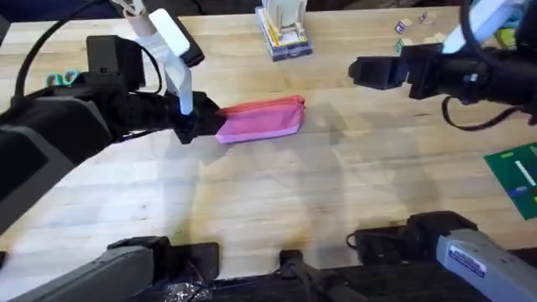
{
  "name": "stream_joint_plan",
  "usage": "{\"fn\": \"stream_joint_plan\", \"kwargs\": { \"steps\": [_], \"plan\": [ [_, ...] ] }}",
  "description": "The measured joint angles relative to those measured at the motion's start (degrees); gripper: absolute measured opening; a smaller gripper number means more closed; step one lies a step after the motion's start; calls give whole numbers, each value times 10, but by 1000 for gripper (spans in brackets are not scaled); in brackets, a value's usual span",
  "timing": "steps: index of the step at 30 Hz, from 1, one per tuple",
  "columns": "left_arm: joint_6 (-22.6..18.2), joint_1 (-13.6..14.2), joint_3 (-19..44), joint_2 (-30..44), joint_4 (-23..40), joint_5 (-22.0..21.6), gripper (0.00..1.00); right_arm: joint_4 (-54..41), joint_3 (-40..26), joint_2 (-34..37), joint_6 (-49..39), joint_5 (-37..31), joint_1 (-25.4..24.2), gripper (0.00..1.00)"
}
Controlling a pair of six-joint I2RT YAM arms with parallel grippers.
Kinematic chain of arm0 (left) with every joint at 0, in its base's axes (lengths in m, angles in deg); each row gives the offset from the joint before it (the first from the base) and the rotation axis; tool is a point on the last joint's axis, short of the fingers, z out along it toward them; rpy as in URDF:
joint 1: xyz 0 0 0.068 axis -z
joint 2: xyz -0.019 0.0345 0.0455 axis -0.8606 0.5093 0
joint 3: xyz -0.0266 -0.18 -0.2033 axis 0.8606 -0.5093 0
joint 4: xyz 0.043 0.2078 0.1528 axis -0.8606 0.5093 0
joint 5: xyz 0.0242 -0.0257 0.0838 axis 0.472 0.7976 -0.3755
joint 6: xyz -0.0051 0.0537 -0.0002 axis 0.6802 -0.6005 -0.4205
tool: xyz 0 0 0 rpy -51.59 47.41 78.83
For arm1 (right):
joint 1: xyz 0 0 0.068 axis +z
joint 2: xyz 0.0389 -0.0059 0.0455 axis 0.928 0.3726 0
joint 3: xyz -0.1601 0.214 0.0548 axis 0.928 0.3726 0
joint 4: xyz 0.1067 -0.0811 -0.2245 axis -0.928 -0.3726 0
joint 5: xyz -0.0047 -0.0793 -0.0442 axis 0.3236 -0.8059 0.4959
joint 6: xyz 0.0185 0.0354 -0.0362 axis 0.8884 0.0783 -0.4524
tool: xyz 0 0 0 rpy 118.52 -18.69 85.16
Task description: Unzip the bag, pick up the pens from the table one at a time and place them inside, then zip the bag closed.
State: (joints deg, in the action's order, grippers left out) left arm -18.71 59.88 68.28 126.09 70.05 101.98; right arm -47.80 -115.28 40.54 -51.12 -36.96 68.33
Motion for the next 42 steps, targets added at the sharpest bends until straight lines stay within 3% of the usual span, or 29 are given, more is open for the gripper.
{"fn": "stream_joint_plan", "kwargs": {
  "steps": [9, 13, 32, 42],
  "plan": [
    [0, 0, 0, 0, 1, 0, 42, 59, 0, 95, -7, 52, 0, 998],
    [0, 0, 0, 0, 4, 0, 42, 65, 0, 168, -7, 82, 2, 998],
    [0, 0, 0, 0, 8, 0, 42, 131, 0, 292, -17, 115, 96, 997],
    [0, 0, 0, 0, 14, 1, 42, 138, 0, 331, -19, 115, 101, 950]
  ]
}}
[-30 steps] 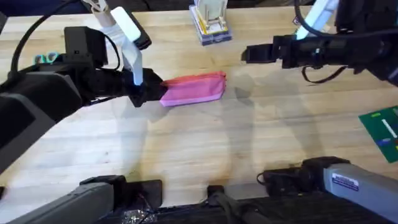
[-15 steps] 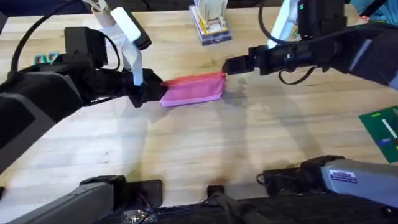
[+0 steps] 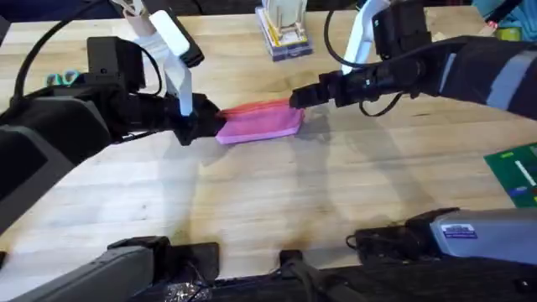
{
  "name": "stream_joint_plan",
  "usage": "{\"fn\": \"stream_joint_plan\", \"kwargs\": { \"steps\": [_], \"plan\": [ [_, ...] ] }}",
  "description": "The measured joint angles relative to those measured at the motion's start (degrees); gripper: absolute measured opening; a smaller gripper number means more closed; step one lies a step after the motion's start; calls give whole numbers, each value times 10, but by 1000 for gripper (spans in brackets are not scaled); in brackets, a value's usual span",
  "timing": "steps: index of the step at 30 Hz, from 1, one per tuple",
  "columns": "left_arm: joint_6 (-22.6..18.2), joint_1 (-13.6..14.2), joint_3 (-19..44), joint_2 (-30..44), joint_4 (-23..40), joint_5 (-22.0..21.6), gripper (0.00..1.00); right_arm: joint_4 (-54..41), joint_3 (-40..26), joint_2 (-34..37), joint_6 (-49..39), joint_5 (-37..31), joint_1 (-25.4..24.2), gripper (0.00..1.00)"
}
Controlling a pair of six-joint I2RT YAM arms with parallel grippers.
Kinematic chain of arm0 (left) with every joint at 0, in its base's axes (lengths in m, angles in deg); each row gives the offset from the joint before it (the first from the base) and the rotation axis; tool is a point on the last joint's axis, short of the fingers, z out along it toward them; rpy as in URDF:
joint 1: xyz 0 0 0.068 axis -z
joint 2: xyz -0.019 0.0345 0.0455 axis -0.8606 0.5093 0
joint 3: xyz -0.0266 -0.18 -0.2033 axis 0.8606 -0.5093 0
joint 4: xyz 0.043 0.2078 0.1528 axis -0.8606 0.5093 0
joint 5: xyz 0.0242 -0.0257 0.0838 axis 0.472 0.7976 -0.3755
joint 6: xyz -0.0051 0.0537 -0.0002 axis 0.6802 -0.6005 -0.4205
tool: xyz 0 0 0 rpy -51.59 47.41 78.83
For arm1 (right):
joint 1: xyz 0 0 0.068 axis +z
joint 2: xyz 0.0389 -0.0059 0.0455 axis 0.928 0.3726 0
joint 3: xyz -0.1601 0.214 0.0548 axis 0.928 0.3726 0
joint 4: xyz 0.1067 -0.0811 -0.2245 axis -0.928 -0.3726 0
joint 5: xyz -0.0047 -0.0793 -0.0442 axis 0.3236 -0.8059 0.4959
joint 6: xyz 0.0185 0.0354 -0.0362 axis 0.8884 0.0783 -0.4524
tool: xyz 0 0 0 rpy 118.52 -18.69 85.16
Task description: Unzip the bag, pick up the pens from the table one at a time and place them inside, then zip the bag closed.
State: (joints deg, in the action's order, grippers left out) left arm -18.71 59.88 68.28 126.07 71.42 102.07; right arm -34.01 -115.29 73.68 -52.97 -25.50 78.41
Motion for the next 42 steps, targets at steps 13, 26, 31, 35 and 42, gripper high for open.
{"fn": "stream_joint_plan", "kwargs": {
  "steps": [13, 26, 31, 35, 42],
  "plan": [
    [0, 0, 0, 0, 3, 0, 42, 10, 0, 4, -2, 12, 0, 637],
    [0, 0, 0, 0, 3, 0, 42, 11, 0, 11, -3, 32, 2, 36],
    [0, 0, 0, 0, 3, 0, 42, 11, 0, 11, -3, 32, 2, 31],
    [0, 0, 0, 0, 3, 0, 42, 9, -5, 11, -4, 31, 2, 29],
    [0, 0, 0, 0, 5, 3, 42, 0, -29, -13, -4, 21, 3, 29]
  ]
}}
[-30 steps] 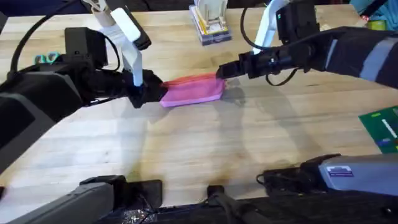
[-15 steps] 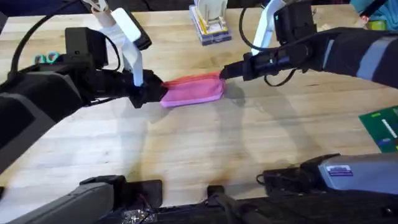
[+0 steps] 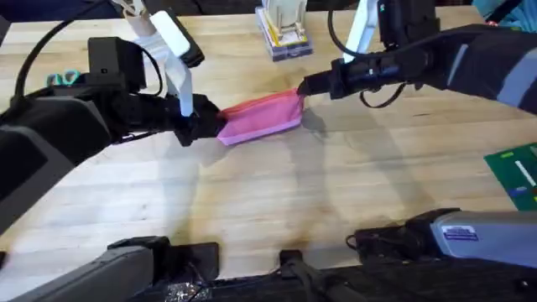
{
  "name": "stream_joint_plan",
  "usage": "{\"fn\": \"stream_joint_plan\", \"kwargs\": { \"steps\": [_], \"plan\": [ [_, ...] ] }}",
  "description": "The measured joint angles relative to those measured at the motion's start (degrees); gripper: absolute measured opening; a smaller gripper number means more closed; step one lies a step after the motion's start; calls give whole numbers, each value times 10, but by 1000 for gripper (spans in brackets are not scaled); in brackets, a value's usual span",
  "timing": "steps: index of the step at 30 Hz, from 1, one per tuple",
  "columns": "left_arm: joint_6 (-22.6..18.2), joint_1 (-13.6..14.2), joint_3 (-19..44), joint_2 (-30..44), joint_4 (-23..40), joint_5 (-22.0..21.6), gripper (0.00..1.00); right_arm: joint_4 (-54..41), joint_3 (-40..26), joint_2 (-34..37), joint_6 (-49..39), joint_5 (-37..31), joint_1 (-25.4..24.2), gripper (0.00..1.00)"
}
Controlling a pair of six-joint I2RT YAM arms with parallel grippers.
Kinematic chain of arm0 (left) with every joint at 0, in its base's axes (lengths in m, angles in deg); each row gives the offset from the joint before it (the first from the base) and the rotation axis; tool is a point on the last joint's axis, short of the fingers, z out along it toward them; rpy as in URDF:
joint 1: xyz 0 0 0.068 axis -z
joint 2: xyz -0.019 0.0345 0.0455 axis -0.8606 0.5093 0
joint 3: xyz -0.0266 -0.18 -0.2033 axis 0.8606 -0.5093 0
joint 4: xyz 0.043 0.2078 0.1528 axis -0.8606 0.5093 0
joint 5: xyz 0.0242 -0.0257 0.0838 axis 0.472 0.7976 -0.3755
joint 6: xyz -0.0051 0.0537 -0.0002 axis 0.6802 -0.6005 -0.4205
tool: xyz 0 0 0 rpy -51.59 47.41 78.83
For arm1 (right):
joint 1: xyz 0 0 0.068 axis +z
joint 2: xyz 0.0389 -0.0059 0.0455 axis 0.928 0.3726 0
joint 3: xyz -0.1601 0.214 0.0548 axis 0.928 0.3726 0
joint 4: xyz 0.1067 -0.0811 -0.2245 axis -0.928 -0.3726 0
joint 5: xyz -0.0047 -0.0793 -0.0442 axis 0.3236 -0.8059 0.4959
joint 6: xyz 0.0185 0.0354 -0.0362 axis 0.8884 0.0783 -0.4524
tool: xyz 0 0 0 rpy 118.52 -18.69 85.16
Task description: Unzip the bag, pick up the pens from the table one at a time and place them inside, then zip the bag closed.
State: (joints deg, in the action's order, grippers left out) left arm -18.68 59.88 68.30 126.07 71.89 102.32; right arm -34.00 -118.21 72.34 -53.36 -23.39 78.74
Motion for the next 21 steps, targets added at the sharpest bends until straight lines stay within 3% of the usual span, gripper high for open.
{"fn": "stream_joint_plan", "kwargs": {
  "steps": [9, 21],
  "plan": [
    [0, -1, 0, 0, 2, -2, 42, -1, -21, -11, 7, -22, 26, 29],
    [0, -12, 0, 0, 6, -48, 42, 69, -26, -18, 50, -74, 156, 30]
  ]
}}
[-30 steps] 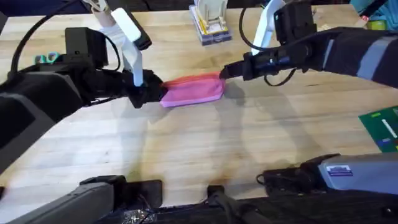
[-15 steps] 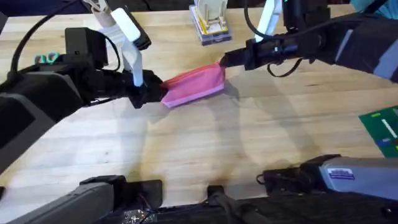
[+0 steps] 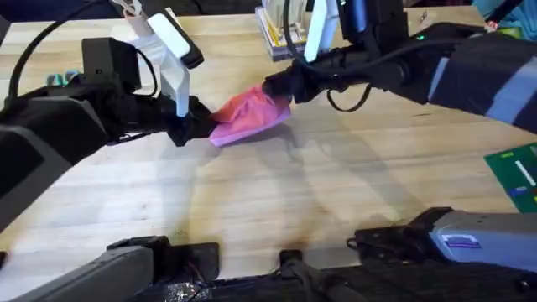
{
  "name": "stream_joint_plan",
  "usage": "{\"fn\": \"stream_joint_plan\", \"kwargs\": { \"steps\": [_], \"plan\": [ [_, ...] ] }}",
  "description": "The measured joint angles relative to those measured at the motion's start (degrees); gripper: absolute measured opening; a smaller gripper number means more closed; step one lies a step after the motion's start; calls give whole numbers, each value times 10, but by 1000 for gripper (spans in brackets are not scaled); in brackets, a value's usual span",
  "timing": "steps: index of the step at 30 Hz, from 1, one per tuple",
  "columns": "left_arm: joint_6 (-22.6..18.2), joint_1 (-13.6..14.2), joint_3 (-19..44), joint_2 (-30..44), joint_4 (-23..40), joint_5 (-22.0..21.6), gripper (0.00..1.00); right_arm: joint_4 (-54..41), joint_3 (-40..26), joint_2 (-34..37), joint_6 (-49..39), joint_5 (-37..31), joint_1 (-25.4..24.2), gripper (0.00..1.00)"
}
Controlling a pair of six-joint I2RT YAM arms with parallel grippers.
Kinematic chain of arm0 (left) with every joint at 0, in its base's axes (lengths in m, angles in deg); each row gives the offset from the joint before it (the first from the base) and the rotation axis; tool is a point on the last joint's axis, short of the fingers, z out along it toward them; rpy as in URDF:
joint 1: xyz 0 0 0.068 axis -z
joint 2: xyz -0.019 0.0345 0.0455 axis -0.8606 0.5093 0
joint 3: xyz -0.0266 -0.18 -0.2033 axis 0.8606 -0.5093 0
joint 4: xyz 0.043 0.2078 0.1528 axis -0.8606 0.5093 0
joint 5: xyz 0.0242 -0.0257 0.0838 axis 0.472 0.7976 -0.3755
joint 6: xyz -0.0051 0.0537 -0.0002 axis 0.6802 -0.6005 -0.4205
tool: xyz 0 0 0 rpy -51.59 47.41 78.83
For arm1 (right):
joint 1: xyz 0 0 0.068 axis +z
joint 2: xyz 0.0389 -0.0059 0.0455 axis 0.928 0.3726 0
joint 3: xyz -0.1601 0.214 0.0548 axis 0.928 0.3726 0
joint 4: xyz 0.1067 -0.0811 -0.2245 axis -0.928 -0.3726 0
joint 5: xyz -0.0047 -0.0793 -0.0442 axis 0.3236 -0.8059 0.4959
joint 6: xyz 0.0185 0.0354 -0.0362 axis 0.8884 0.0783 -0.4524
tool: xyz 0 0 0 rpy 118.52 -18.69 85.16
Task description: Unzip the bag, pick up the pens from the table one at a time and place them inside, then zip the bag closed.
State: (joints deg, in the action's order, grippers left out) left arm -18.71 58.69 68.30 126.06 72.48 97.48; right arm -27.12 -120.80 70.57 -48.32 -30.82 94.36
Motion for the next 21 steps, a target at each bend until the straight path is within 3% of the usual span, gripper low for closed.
{"fn": "stream_joint_plan", "kwargs": {
  "steps": [10, 14, 18, 20, 21],
  "plan": [
    [0, -2, 0, 0, 5, -15, 42, 12, -3, -10, 30, 2, 52, 29],
    [0, 10, 2, 0, -2, 22, 42, 19, -6, -9, 38, 41, 75, 29],
    [0, 11, 3, 0, -1, 28, 42, 18, -7, -9, 41, 51, 77, 33],
    [0, 11, 3, 0, -1, 29, 42, 18, -7, -10, 42, 53, 68, 212],
    [0, 11, 3, 0, -1, 29, 42, 18, -8, -10, 43, 53, 62, 246]
  ]
}}
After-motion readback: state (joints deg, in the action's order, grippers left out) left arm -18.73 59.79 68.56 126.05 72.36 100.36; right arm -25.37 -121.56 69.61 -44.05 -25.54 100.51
